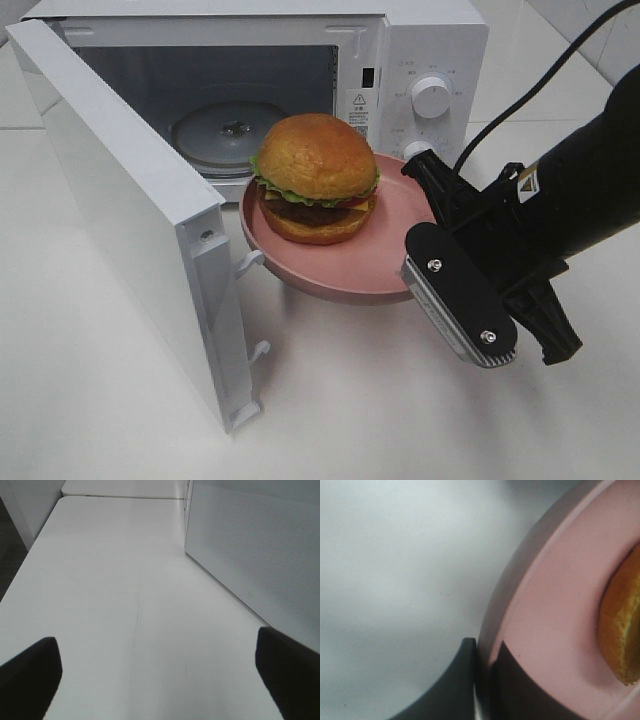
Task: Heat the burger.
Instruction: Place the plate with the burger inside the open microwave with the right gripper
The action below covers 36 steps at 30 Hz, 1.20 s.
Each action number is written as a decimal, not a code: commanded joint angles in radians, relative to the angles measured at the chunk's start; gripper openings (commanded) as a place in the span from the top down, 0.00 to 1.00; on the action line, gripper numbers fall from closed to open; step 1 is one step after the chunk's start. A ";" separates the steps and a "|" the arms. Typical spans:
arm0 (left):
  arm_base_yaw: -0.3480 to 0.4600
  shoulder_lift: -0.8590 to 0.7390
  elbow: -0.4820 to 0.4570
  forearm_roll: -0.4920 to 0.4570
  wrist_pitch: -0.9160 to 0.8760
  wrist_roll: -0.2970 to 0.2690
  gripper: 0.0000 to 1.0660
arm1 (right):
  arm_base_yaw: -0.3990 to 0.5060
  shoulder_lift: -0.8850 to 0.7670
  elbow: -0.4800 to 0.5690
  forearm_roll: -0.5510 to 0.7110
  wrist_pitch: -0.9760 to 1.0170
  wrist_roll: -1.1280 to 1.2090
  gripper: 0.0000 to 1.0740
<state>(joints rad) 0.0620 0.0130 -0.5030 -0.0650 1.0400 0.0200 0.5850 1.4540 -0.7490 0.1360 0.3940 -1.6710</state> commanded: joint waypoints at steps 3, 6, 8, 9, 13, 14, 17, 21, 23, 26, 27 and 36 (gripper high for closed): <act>-0.004 -0.003 0.004 -0.005 -0.003 0.002 0.08 | 0.029 0.013 -0.039 -0.045 -0.051 0.037 1.00; -0.004 -0.003 0.004 -0.005 -0.003 0.002 0.08 | 0.038 0.053 -0.077 -0.094 -0.047 0.089 1.00; -0.004 -0.003 0.004 -0.005 -0.003 0.002 0.08 | 0.038 0.072 -0.098 -0.104 -0.039 0.094 1.00; -0.004 -0.003 0.004 -0.005 -0.003 0.002 0.08 | 0.038 0.079 -0.106 -0.104 -0.038 0.094 1.00; -0.004 -0.003 0.004 -0.005 -0.003 0.002 0.08 | 0.038 0.120 -0.151 -0.104 -0.011 0.094 1.00; -0.004 -0.003 0.004 -0.005 -0.003 0.002 0.08 | 0.038 0.130 -0.164 -0.104 -0.003 0.094 1.00; -0.004 -0.003 0.004 -0.005 -0.003 0.002 0.08 | 0.038 0.155 -0.198 -0.104 0.017 0.094 1.00; -0.004 -0.003 0.004 -0.005 -0.003 0.002 0.08 | 0.038 0.184 -0.242 -0.104 0.040 0.094 1.00; -0.004 -0.003 0.004 -0.005 -0.003 0.002 0.08 | 0.038 0.204 -0.264 -0.104 0.041 0.093 1.00; -0.004 -0.003 0.004 -0.005 -0.003 0.002 0.08 | 0.038 0.215 -0.280 -0.107 0.046 0.093 1.00; -0.004 -0.003 0.004 -0.005 -0.003 0.002 0.08 | 0.038 0.220 -0.286 -0.108 0.056 0.093 1.00; -0.004 -0.003 0.004 -0.005 -0.003 0.002 0.08 | 0.038 0.283 -0.373 -0.108 0.100 0.093 1.00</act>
<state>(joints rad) 0.0620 0.0130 -0.5030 -0.0650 1.0400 0.0200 0.6210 1.7380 -1.0880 0.0250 0.5370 -1.5820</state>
